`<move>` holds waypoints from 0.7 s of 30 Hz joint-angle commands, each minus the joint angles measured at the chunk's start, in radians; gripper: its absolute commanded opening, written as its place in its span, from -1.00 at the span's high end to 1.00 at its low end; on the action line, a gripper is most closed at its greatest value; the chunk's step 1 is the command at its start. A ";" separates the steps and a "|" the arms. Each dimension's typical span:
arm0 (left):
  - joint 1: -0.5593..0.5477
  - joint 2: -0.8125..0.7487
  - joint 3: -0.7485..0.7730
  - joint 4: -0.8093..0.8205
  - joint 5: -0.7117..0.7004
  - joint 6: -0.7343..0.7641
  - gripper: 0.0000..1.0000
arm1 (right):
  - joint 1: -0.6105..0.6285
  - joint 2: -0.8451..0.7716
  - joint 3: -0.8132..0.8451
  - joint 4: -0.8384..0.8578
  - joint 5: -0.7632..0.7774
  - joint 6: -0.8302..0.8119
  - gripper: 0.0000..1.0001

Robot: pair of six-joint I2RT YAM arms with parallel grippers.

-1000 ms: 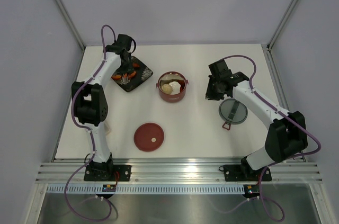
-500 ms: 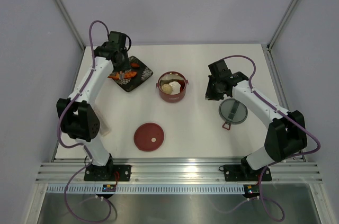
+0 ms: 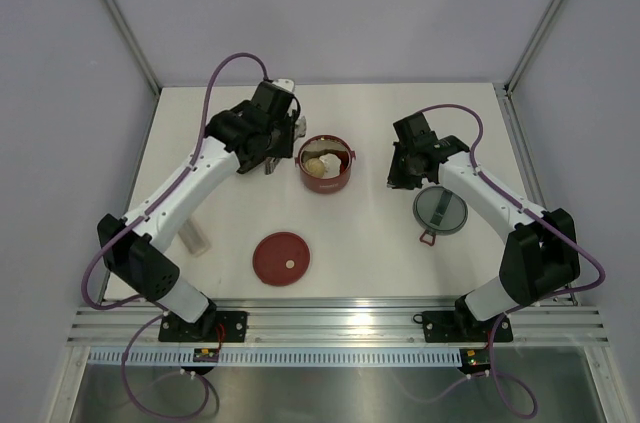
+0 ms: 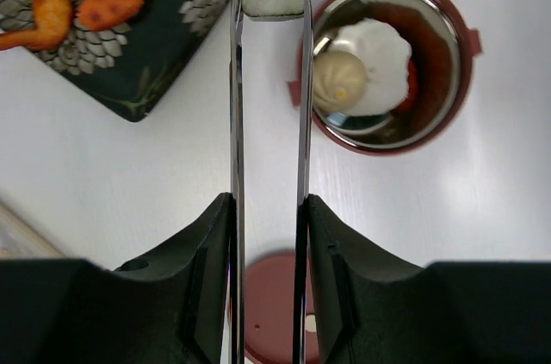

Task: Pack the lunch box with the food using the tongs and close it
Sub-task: Place the fake food in the packing box.

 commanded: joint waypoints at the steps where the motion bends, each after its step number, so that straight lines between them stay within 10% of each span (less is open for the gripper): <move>1: -0.061 -0.060 0.002 0.015 0.026 -0.016 0.81 | 0.010 -0.033 -0.001 0.024 0.023 0.009 0.56; 13: -0.185 -0.043 -0.062 0.028 0.114 -0.039 0.79 | 0.008 -0.033 -0.003 0.024 0.019 0.004 0.56; 21: -0.205 0.004 -0.052 0.054 0.117 -0.050 0.26 | 0.008 -0.038 0.005 0.014 0.026 -0.001 0.56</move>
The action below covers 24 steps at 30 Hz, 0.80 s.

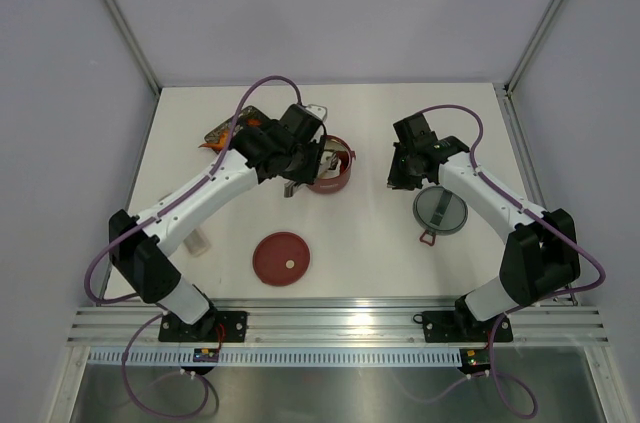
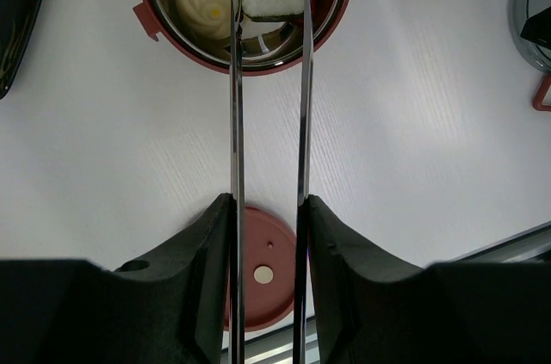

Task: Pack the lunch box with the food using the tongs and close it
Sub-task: Place the fake food in the packing box, then pick up the fake food from the plate.

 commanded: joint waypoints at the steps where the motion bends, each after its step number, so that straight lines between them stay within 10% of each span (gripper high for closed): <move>1: -0.008 0.003 0.022 0.066 0.009 -0.010 0.20 | 0.010 -0.036 0.010 0.016 0.026 -0.004 0.56; 13: -0.008 0.008 0.049 0.059 -0.008 0.002 0.04 | 0.008 -0.042 0.006 0.012 0.031 -0.001 0.55; 24: 0.033 -0.077 0.068 0.020 -0.145 0.024 0.57 | 0.010 -0.054 -0.002 0.012 0.032 0.002 0.56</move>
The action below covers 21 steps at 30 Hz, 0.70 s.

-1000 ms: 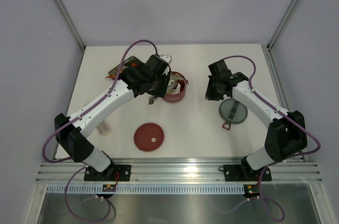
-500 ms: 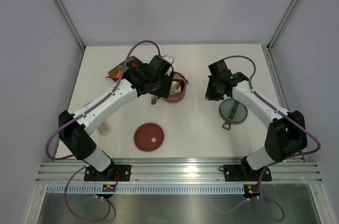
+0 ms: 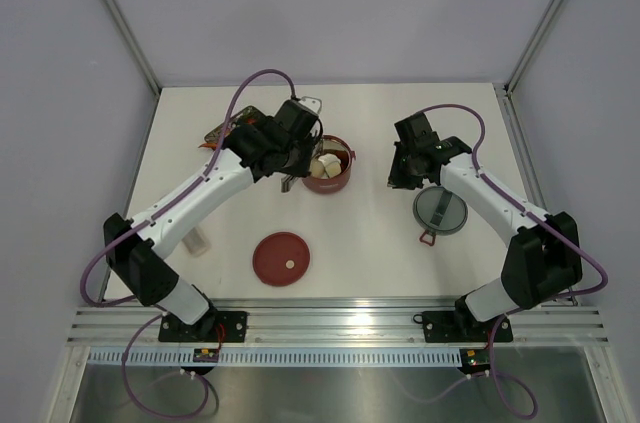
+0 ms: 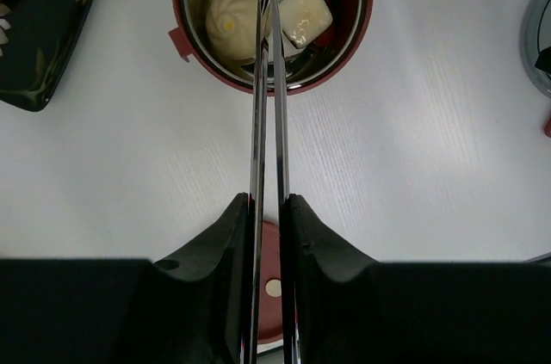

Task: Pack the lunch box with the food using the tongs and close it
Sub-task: Pick up the fake food from the plate.

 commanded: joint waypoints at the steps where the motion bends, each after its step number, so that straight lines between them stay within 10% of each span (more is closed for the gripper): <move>1: 0.061 -0.085 0.037 0.012 -0.082 0.014 0.54 | 0.008 -0.038 -0.003 0.013 0.032 0.003 0.55; 21: 0.534 0.134 -0.022 0.136 0.016 -0.011 0.57 | 0.008 -0.052 -0.022 0.017 0.025 0.000 0.55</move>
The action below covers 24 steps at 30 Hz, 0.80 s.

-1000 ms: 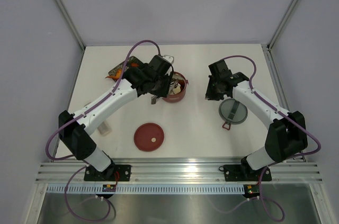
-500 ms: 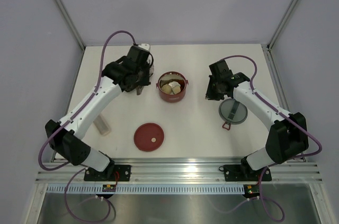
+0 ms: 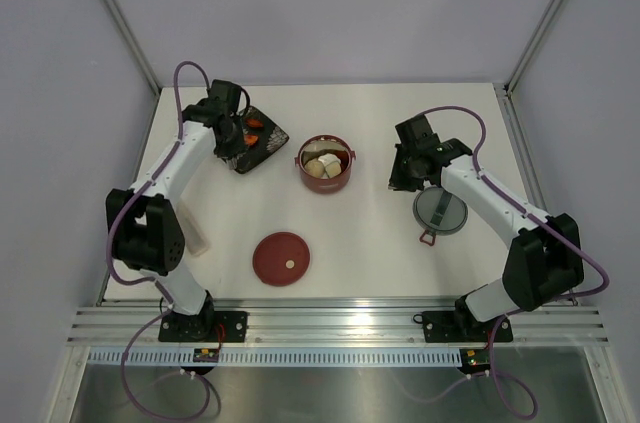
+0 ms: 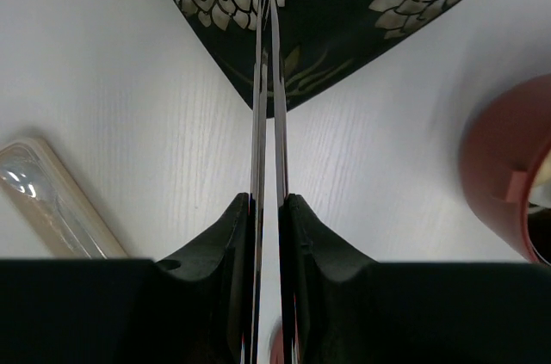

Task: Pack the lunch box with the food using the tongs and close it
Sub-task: Pick up the fake food from the plate.

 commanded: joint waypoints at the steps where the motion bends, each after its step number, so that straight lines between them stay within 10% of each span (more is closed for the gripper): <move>1: 0.019 0.043 0.066 0.075 0.007 -0.003 0.57 | 0.010 -0.042 -0.005 0.016 0.026 0.000 0.56; 18: 0.036 0.112 0.156 0.073 -0.009 0.016 0.57 | 0.010 -0.025 0.017 0.010 0.020 -0.006 0.56; 24: 0.037 0.085 0.144 0.070 0.004 -0.002 0.26 | 0.010 -0.025 0.026 0.004 0.023 -0.011 0.55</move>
